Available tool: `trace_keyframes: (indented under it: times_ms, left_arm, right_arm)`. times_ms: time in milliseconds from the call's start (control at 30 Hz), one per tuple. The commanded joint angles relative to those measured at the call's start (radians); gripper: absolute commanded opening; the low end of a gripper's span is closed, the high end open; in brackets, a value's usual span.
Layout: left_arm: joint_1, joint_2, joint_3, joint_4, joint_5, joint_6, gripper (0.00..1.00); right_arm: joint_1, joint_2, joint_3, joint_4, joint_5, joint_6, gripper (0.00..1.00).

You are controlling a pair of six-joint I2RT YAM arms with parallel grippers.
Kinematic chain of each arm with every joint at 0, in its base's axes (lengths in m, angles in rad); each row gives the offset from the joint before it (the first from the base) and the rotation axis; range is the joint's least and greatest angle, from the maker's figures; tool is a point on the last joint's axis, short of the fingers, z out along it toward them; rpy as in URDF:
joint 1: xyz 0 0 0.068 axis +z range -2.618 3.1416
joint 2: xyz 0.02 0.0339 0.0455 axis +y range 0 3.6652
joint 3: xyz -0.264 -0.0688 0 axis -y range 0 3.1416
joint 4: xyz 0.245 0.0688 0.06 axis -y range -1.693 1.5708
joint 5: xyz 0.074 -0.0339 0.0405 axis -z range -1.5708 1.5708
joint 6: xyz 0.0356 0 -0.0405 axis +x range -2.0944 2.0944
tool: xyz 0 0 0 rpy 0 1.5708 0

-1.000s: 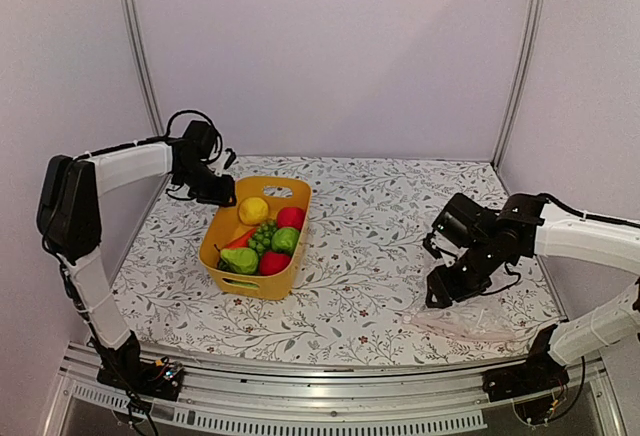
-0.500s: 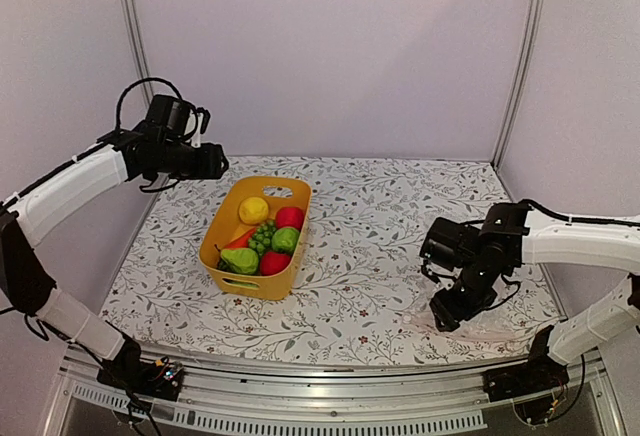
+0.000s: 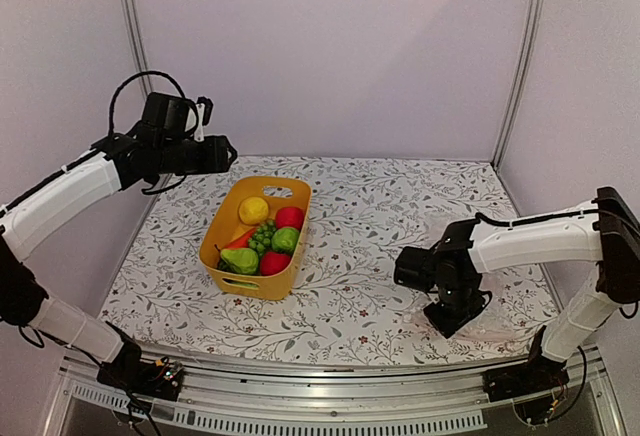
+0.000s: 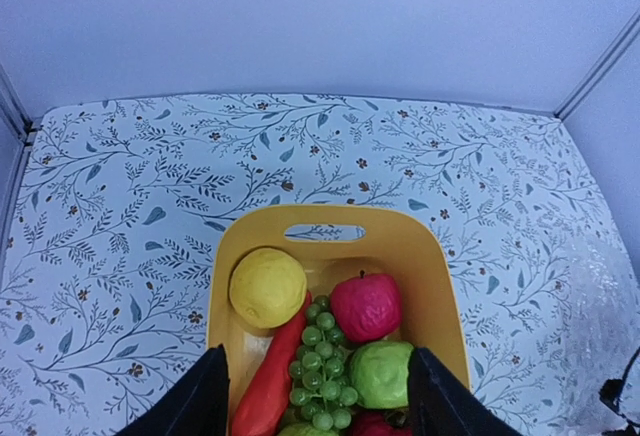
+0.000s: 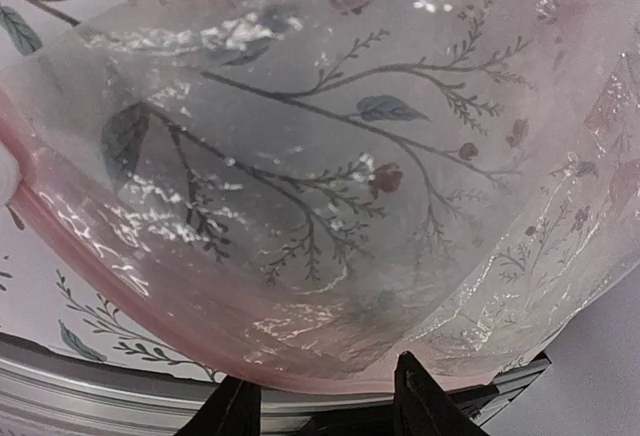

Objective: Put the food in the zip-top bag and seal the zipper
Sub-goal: Move the zipper food storage bag to the center of the board.

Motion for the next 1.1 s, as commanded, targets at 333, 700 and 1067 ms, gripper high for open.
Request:
trace_keyframes:
  times_ms: [333, 700, 1067]
  left_arm:
    - [-0.013, -0.103, -0.016, 0.127, -0.013, -0.091, 0.59]
    - [-0.070, -0.093, 0.017, 0.112, -0.046, -0.183, 0.57]
    - [-0.189, 0.014, 0.002, 0.158, -0.039, -0.218, 0.60]
  right_arm:
    - [-0.001, 0.162, 0.107, 0.018, 0.268, 0.097, 0.12]
    - [-0.028, 0.285, 0.668, -0.052, 0.430, -0.076, 0.00]
    - [-0.126, 0.360, 0.954, 0.124, 0.104, -0.135, 0.00]
